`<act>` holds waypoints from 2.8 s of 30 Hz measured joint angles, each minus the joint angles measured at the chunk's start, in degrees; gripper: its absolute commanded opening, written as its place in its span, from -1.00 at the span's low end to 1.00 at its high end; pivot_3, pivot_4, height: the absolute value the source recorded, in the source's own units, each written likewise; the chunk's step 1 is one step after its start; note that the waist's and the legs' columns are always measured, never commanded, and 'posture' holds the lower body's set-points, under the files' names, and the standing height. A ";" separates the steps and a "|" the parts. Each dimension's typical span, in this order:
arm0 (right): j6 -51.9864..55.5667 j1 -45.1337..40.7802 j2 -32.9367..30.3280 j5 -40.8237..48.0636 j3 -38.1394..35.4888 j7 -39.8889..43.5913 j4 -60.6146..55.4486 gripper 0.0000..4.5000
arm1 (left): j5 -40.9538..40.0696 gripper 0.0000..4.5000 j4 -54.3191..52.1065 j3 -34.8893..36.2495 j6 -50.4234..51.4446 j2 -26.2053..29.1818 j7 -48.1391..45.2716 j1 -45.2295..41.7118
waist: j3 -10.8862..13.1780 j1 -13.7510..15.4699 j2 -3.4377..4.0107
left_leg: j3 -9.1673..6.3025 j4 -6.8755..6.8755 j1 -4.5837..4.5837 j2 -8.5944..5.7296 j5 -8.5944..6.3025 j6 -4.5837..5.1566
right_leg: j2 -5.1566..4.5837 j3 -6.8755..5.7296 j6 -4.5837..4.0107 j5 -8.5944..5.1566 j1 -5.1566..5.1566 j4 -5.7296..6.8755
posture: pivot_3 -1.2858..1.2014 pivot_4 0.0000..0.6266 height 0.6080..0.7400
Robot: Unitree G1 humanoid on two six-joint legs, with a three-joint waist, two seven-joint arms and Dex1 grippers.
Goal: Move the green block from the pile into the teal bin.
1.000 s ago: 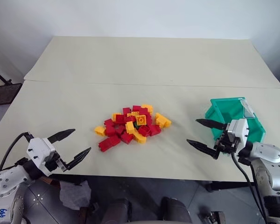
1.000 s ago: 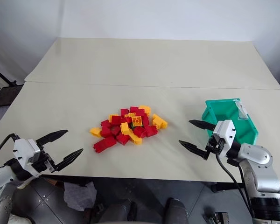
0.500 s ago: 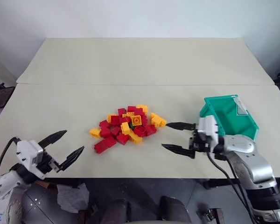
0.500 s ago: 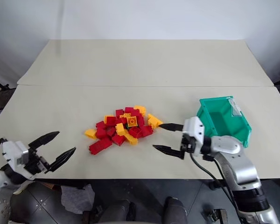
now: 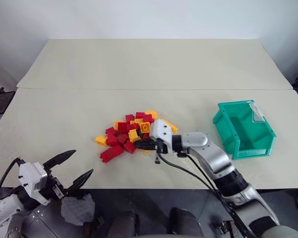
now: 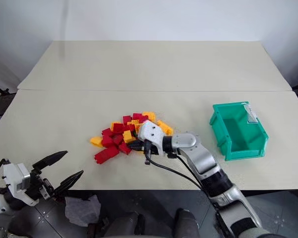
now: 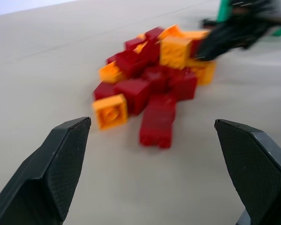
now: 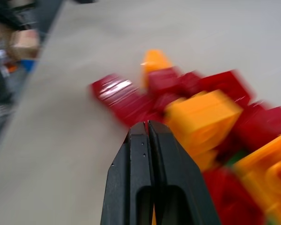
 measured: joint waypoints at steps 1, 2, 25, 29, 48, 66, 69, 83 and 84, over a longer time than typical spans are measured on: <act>-0.15 -0.95 0.77 -0.28 -0.10 -0.41 1.06 -0.97 | -0.14 1.00 -1.01 -0.58 0.54 0.00 0.20 -0.10 | 0.00 -0.22 0.00 | -0.02 0.00 0.00 0.00 0.00 0.00 | 0.00 0.00 0.00 0.00 0.00 0.01 | 0.03 -0.52 1.00; -0.62 -1.61 1.23 -0.40 -0.20 -0.66 1.97 -0.97 | -0.19 1.00 -1.86 -1.01 0.93 -0.01 0.46 -0.39 | 0.00 -0.40 0.00 | -0.03 0.00 0.00 0.00 0.00 0.00 | 0.01 -0.01 0.00 0.00 0.00 0.01 | 0.03 -0.52 1.00; -7.01 -5.84 -2.66 -2.71 -6.22 6.67 12.89 -0.97 | -0.23 1.00 -3.51 -6.10 4.31 0.37 2.01 -6.29 | 0.01 -1.81 0.02 | 0.09 0.04 -0.01 0.04 -0.02 -0.05 | 0.15 0.10 -0.02 0.01 -0.05 0.03 | 0.03 -0.52 1.00; -5.71 -4.05 -5.04 -2.84 -5.80 8.40 9.16 -0.97 | -0.22 1.00 -2.42 -6.03 4.31 0.38 2.23 -6.70 | 0.01 -1.78 0.02 | 0.10 0.05 0.00 0.03 -0.02 -0.05 | 0.16 0.11 -0.02 0.01 -0.05 0.04 | 0.03 -0.52 1.00; -1.27 -18.94 -6.79 -1.44 -4.26 19.32 13.10 -0.41 | -0.04 1.00 -2.02 -4.77 3.63 0.29 3.30 -4.98 | 0.03 -1.91 0.05 | 0.22 0.05 0.01 0.20 -0.03 -0.07 | 0.18 0.22 -0.05 0.01 -0.16 0.09 | 0.03 -0.52 1.00; -15.09 -29.37 1.74 -13.53 1.91 19.30 42.62 0.98 | 0.95 1.00 -1.73 -5.48 3.21 -1.50 4.28 -5.67 | 0.02 -2.26 0.03 | 0.23 0.05 -0.16 0.04 -0.03 -0.09 | 0.23 0.32 -0.04 0.01 -0.36 0.16 | 0.03 -0.52 1.00; -15.72 -30.95 2.97 -14.48 1.95 19.78 45.30 0.98 | 0.99 1.00 -1.74 -5.53 3.05 -1.55 4.37 -5.70 | 0.02 -2.27 0.03 | 0.23 0.05 -0.16 0.04 -0.03 -0.09 | 0.23 0.32 -0.04 0.01 -0.37 0.17 | 0.03 -0.52 1.00; -18.27 -35.63 6.03 -17.13 1.87 24.05 54.14 -0.35 | 1.14 1.00 -1.76 -5.77 2.73 -1.64 4.89 -5.35 | 0.02 -2.37 0.04 | 0.23 0.05 -0.17 0.09 -0.03 -0.10 | 0.23 0.37 -0.05 0.01 -0.44 0.23 | 0.03 -0.52 1.00; -18.38 -35.63 6.03 -17.15 1.85 24.29 54.15 -0.35 | 1.15 1.00 -1.76 -5.77 2.63 -1.64 4.90 -5.31 | 0.02 -2.38 0.04 | 0.24 0.05 -0.17 0.09 -0.03 -0.10 | 0.23 0.39 -0.05 0.01 -0.45 0.25 | 0.03 -0.52 1.00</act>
